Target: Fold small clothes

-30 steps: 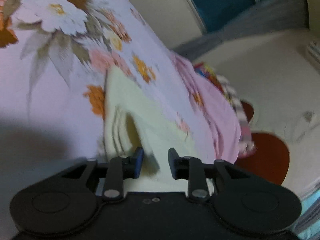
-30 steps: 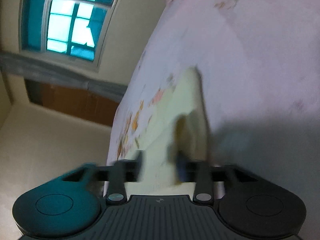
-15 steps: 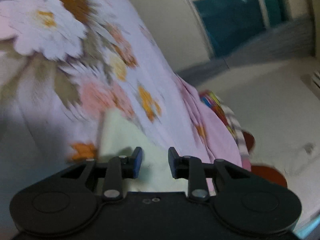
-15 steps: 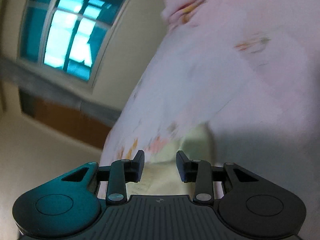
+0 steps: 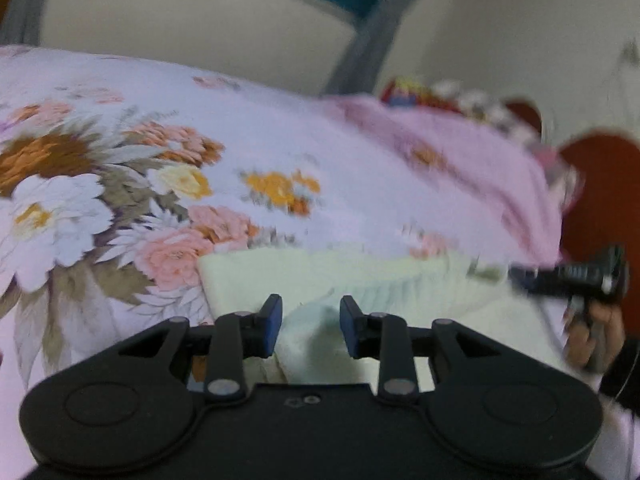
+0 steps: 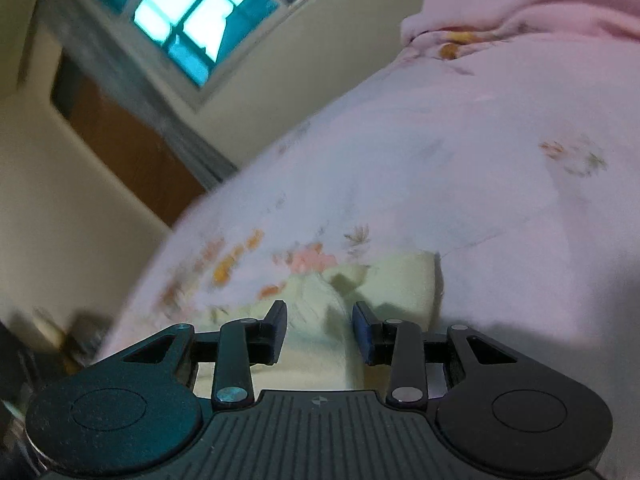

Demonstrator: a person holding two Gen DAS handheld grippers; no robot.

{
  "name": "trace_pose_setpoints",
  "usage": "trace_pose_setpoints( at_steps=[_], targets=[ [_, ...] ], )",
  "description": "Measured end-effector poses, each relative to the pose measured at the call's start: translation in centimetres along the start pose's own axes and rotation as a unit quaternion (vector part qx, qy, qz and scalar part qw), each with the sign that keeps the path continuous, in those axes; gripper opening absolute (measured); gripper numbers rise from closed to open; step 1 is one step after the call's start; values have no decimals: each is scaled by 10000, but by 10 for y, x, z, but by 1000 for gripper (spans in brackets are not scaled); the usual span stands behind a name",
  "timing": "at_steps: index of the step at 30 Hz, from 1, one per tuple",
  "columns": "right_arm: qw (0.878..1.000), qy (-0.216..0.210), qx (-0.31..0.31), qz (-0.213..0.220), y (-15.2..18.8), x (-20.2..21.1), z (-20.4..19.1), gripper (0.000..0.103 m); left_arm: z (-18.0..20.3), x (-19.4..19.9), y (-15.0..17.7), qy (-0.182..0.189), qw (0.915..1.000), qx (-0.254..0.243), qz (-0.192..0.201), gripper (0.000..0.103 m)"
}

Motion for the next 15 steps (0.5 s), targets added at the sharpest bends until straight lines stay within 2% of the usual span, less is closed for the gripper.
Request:
trace_pose_setpoints(
  at_steps=[1, 4, 6, 10, 14, 15],
  targets=[
    [9997, 144, 155, -95, 4, -6, -2, 37, -1, -5, 2, -93, 9999, -67, -109, 30],
    [9989, 187, 388, -209, 9, -15, -6, 37, 1, -17, 5, 134, 9994, -23, -310, 30],
    [9988, 165, 380, -245, 13, -17, -4, 36, 5, -21, 9, 191, 9987, -214, -415, 30],
    [9987, 93, 439, -243, 13, -18, 0, 36, 23, -16, 17, 626, 9955, -514, -501, 30],
    [9988, 102, 424, -203, 13, -20, 0, 36, 30, -22, 20, 545, 9940, -796, -509, 30],
    [9987, 135, 453, -170, 13, -19, -1, 26, 30, -23, 18, 498, 9946, -792, -450, 28]
  ],
)
Point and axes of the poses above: each gripper's, at about its wrist camera, not at the fingertips, and x roughly against the way its jaws point, z to its right, y to its underside, the point moved 9 cm from there along -x, roughly the way its jaws point, and after that the axes turned 6 degrees about x, right-handed, at the moved point
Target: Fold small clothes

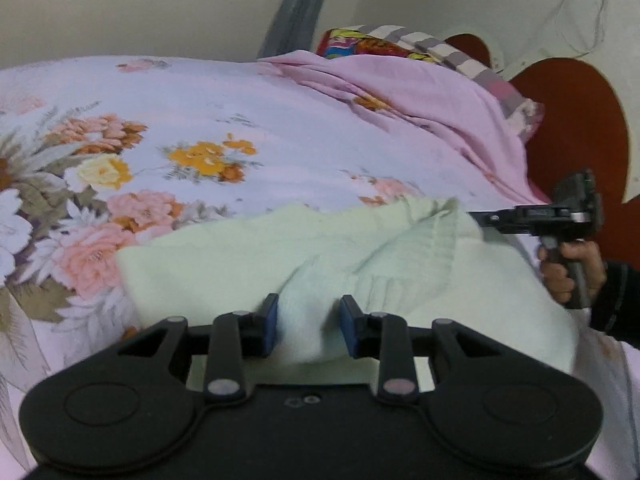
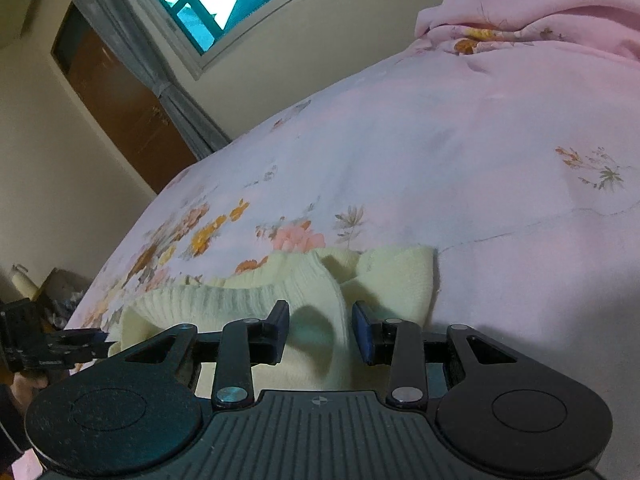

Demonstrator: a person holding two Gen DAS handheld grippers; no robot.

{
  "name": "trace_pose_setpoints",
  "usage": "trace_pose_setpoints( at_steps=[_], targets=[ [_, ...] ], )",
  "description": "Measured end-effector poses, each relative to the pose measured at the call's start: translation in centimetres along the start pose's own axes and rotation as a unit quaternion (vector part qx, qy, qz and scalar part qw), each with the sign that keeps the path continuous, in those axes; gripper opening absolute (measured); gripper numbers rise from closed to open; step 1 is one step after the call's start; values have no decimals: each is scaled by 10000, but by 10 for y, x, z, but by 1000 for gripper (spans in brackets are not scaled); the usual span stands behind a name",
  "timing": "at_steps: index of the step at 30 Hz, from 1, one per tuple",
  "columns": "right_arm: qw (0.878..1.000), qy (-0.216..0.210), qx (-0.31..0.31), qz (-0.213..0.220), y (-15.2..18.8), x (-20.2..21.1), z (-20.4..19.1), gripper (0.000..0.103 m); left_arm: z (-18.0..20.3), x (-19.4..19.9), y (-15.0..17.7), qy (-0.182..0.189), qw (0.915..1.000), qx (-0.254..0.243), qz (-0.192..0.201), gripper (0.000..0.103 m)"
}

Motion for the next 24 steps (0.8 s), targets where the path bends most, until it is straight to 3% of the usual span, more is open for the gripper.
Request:
trace_pose_setpoints(
  at_steps=[2, 4, 9, 11, 13, 14, 15, 20, 24],
  targets=[
    [9999, 58, 129, 12, -1, 2, -2, 3, -2, 2, -5, -89, 9996, -17, 272, 13],
    [9996, -2, 267, 108, -4, 5, -7, 3, -3, 7, -11, -106, 9983, 39, 566, 6],
    [9972, 3, 298, 690, -19, 20, -10, 3, -22, 31, -33, -320, 9854, 489, 1599, 5],
    [9969, 279, 237, 703, -20, 18, -2, 3, -41, 30, -38, -857, 9798, 665, 1683, 5],
    [9979, 451, 158, 445, -12, 7, 7, 3, -61, 20, -35, -1284, 9779, 877, 1396, 1],
    [9980, 522, 193, 292, -5, 1, 9, 3, -67, 16, -30, -1303, 9786, 1026, 1217, 5],
    [9982, 537, 164, 209, -1, -2, 10, 3, -69, 15, -27, -1282, 9789, 1094, 1156, 18],
    [9979, 516, -28, 397, -2, 4, 16, 3, -47, 26, -23, -864, 9831, 902, 1339, 52],
    [9981, 499, 63, 369, -2, 1, 15, 3, -40, 5, -21, -927, 9888, 655, 965, 49]
  ],
)
Point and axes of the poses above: each gripper's, at about its wrist camera, not at the fingertips, and x roughly against the way its jaws point, z to its right, y to its underside, the point moved 9 cm from there along -x, roughly the way its jaws point, and after that the axes turned 6 degrees about x, right-handed, at the moved point
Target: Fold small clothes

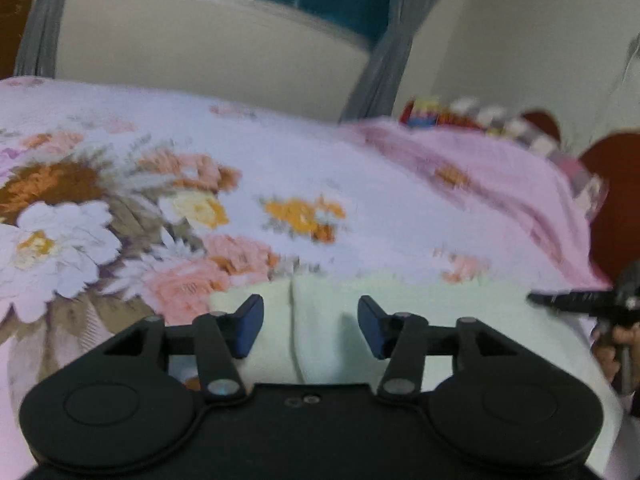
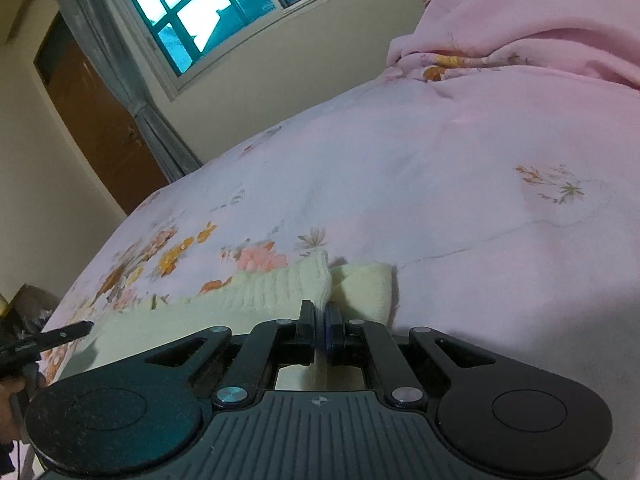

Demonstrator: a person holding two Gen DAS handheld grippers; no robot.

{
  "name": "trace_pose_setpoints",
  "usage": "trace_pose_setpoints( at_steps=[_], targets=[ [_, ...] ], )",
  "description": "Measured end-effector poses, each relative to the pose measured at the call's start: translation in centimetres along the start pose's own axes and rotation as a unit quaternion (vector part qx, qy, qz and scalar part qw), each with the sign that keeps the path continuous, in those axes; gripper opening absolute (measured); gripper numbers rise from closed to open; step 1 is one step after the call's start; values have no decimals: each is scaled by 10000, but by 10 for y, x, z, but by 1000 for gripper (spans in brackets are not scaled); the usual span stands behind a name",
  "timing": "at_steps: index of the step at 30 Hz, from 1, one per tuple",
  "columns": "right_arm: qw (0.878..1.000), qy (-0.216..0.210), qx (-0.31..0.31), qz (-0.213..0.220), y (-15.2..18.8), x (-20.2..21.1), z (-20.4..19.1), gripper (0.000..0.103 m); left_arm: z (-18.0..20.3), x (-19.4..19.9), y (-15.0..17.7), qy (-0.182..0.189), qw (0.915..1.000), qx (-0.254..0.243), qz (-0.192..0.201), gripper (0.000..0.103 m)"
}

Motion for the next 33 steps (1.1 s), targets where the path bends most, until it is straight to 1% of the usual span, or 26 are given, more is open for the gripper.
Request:
trace_pose_setpoints(
  at_steps=[2, 3, 5, 6, 7, 9, 10, 11, 12, 14, 15, 16, 18, 20, 23, 24, 25, 26, 27, 28, 29, 30, 32, 33],
  targets=[
    [10000, -34, 5, 6, 0, -1, -1, 3, 3, -6, 4, -19, 9999, -157, -46, 48],
    [10000, -64, 8, -3, 0, -1, -1, 3, 4, -8, 4, -40, 9998, -189, -45, 45],
    [9999, -43, 104, -12, 0, -2, -2, 3, 0, -11, 5, -102, 9999, -105, -47, 40],
    [9999, -45, 130, 7, 0, -2, -2, 3, -1, -10, 4, -96, 9999, -64, 3, 40],
    [9999, -70, 143, 23, 0, -2, -3, 3, -2, -9, 5, -58, 10000, -51, 13, 41],
    [9999, -92, 133, 4, 2, -3, -1, 3, -4, -12, 7, -6, 10000, 17, -95, 42],
    [9999, -98, 116, 13, 2, -3, -1, 3, -4, -13, 7, 79, 9998, 64, -144, 42],
    [9999, -105, 110, 25, 3, -4, 0, 3, -3, -13, 7, 204, 9995, 134, -200, 40],
    [9999, -102, 110, 41, 3, -3, 0, 3, -4, -14, 7, 320, 9989, 231, -240, 33],
    [9998, -75, 140, 74, 3, -3, 0, 3, -3, -15, 6, 613, 9969, 363, -343, 2],
    [9997, -48, 216, 114, 3, -2, -2, 3, -2, -14, 6, 584, 9974, 304, -277, 2],
    [9994, -37, 314, 162, 2, -1, -5, 3, 0, -11, 4, 511, 9985, 183, -101, 1],
    [9985, -62, 441, 322, 0, 4, -10, 3, 4, -3, -3, 558, 9980, 156, 238, 1],
    [9979, -93, 424, 484, -4, 8, -11, 3, 7, 5, -12, 566, 9970, 147, 509, 1],
    [9967, -146, 371, 700, -8, 14, -11, 3, 9, 3, -18, 469, 9971, 25, 606, 1],
    [9963, -162, 379, 751, -9, 15, -11, 3, 10, 1, -18, 443, 9973, -8, 588, 1],
    [9967, -132, 376, 711, -8, 13, -9, 3, 9, -4, -16, 354, 9982, -32, 492, 1],
    [9977, -50, 351, 582, -4, 8, -6, 3, 5, -12, -12, 154, 9994, -64, 310, 2],
    [9987, 70, 328, 381, 1, 0, -2, 3, -2, -24, -4, -120, 9999, -40, 11, 9],
    [9993, 72, 256, 243, 6, -6, 2, 3, -9, -33, 2, -236, 9994, 106, -231, 10],
    [9996, 33, 144, 235, 5, -8, 5, 3, -12, -33, 2, -214, 9993, 233, -212, 13],
    [9997, -8, -45, 230, 4, -7, 9, 3, -13, -29, 0, -214, 9991, 330, -181, 18],
    [9989, 107, -276, 353, 2, 10, 16, 3, -15, -15, 2, -175, 9988, 448, -89, 20],
    [9986, 92, -331, 410, 3, 22, 17, 3, -17, -3, 6, -185, 9987, 476, -50, 23]
  ],
)
Point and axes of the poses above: each gripper's, at about its wrist camera, not at the fingertips, and x roughly against the way its jaws point, z to its right, y to its underside, the point moved 9 cm from there along -x, roughly the way its jaws point, and after that the axes turned 6 degrees about x, right-handed, at the moved point
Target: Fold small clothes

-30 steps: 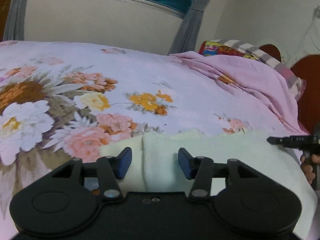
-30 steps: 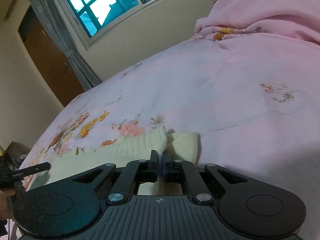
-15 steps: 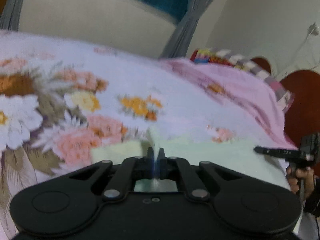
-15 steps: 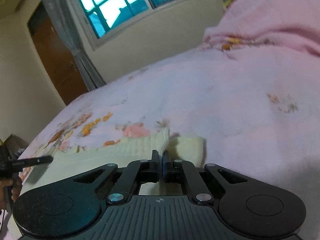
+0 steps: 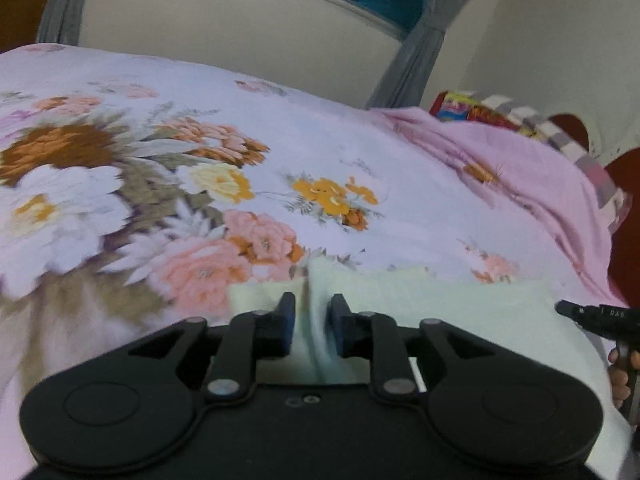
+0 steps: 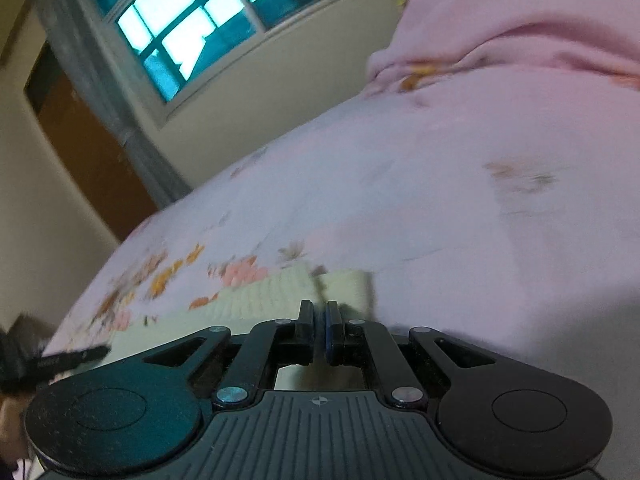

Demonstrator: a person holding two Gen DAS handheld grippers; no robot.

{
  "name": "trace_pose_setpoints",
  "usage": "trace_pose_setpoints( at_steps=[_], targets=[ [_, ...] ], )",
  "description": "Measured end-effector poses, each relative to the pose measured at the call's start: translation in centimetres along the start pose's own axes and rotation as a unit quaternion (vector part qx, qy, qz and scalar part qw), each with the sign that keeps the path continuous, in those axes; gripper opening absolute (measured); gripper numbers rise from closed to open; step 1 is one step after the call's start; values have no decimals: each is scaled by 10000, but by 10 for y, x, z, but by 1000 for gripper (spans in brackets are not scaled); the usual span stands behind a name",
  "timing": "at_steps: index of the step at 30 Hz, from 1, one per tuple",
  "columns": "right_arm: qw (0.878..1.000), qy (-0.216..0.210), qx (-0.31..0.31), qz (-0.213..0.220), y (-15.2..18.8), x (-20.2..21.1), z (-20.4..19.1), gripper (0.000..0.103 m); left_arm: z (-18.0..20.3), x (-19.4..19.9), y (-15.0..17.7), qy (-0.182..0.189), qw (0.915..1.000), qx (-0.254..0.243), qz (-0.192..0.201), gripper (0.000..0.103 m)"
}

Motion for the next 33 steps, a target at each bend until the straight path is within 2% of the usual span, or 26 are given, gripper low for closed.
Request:
trace_pose_setpoints(
  at_steps=[2, 3, 4, 7, 9, 11, 13, 16, 18, 19, 21, 23, 25, 26, 27, 29, 30, 33],
  targets=[
    [9995, -275, -123, -37, 8, 31, 0, 3, -1, 30, 14, 90, 9999, 86, -28, 31],
    [9993, -340, -148, -100, 16, 49, 0, 3, 0, 46, 22, 206, 9996, 159, -72, 42],
    [9988, -416, -193, -178, 25, 67, -1, 3, 0, 64, 32, 359, 9989, 267, -141, 48],
    [9949, -812, -506, -325, 59, 119, -5, 3, 8, 117, 71, 858, 9946, 508, -269, 49],
    [9908, -975, -796, -501, 83, 142, -7, 3, 10, 134, 99, 797, 9932, 668, -514, 48],
    [9885, -1008, -969, -578, 99, 154, -11, 3, 13, 142, 117, 726, 9933, 687, -581, 48],
    [9844, -1100, -1257, -546, 104, 160, -14, 3, 16, 145, 123, 924, 9887, 1009, -620, 49],
    [9693, -1291, -2030, -517, 105, 155, -12, 3, 11, 138, 125, 1016, 9768, 1779, -630, 49],
    [9583, -1385, -2453, -474, 102, 149, -10, 3, 9, 133, 128, 1128, 9634, 2345, -649, 49],
    [9576, -1384, -2476, -499, 102, 145, -11, 3, 9, 131, 127, 1048, 9630, 2400, -642, 49],
    [9599, -1085, -2535, -509, 105, 139, -6, 3, 10, 126, 127, 1014, 9648, 2345, -629, 47],
    [9521, -1130, -2806, -441, 103, 141, -1, 6, 10, 123, 127, 961, 9655, 2333, -646, 47],
    [9510, -1039, -2900, -252, 99, 152, 2, 33, 9, 125, 126, 992, 9619, 2461, -652, 47],
    [9527, -1037, -2854, -122, 97, 160, 0, 57, 9, 128, 126, 999, 9597, 2542, -661, 48],
    [9551, -1055, -2770, -29, 94, 167, -3, 70, 10, 133, 128, 1026, 9593, 2546, -658, 49],
    [9615, -967, -2573, -39, 89, 176, -8, 74, 11, 141, 132, 855, 9627, 2494, -603, 48],
    [9604, -1032, -2589, -70, 92, 178, -13, 74, 13, 145, 134, 897, 9620, 2518, -562, 49],
    [9572, -1071, -2684, -165, 96, 166, -16, 74, 12, 147, 145, 975, 9540, 2791, -504, 47]
  ],
)
Point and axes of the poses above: each gripper's, at about its wrist camera, not at the fingertips, and x roughly against the way its jaws point, z to its right, y to its underside, the point moved 9 cm from there along -x, roughly the way its jaws point, and after that the axes turned 6 degrees about x, right-handed, at the moved point
